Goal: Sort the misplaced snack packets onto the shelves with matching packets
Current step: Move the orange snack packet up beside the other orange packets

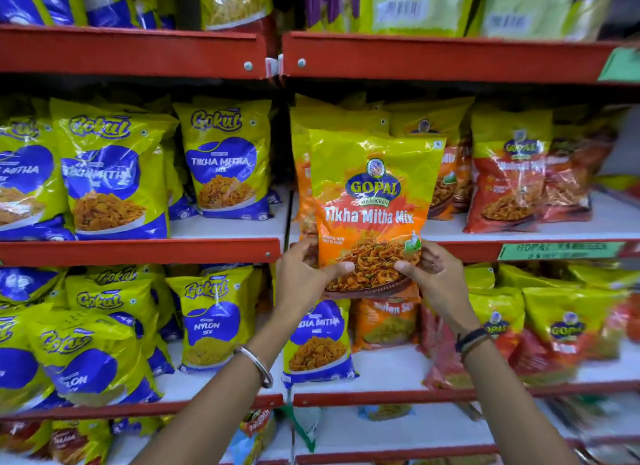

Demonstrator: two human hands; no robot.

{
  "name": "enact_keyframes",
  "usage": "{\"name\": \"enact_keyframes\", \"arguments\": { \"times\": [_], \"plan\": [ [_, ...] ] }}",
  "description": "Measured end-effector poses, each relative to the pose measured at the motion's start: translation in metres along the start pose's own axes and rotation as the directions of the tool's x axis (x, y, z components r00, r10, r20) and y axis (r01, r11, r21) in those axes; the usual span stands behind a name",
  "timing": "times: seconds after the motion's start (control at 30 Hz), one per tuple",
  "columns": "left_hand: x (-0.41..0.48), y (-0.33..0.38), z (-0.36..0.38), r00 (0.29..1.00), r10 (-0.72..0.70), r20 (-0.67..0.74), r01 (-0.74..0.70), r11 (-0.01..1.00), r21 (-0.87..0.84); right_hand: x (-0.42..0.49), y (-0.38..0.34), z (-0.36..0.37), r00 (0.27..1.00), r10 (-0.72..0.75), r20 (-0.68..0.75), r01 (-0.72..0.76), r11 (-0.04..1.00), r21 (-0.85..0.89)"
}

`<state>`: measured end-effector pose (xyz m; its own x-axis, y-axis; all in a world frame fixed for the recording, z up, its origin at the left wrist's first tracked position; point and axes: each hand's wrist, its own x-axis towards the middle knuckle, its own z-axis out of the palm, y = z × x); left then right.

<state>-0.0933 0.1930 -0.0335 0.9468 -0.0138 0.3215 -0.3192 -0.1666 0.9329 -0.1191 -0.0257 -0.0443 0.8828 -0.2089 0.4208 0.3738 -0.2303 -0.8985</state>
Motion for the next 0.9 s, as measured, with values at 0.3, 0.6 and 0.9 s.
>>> {"name": "enact_keyframes", "arguments": {
  "times": [0.3, 0.6, 0.9],
  "plan": [
    [0.059, 0.051, 0.137, 0.983, 0.184, 0.008, -0.183, 0.981, -0.068, 0.084, 0.002, -0.114, 0.966, -0.137, -0.219, 0.116, 0.987, -0.107],
    [0.09, 0.024, 0.173, 0.995, 0.095, -0.007, -0.095, 0.995, 0.01, 0.112, 0.041, -0.118, 0.991, -0.038, -0.129, 0.014, 0.984, -0.179],
    [0.101, 0.01, 0.183, 0.986, 0.159, 0.052, -0.167, 0.968, 0.19, 0.128, 0.057, -0.11, 0.974, -0.005, -0.228, -0.03, 0.989, -0.147]
  ]
}}
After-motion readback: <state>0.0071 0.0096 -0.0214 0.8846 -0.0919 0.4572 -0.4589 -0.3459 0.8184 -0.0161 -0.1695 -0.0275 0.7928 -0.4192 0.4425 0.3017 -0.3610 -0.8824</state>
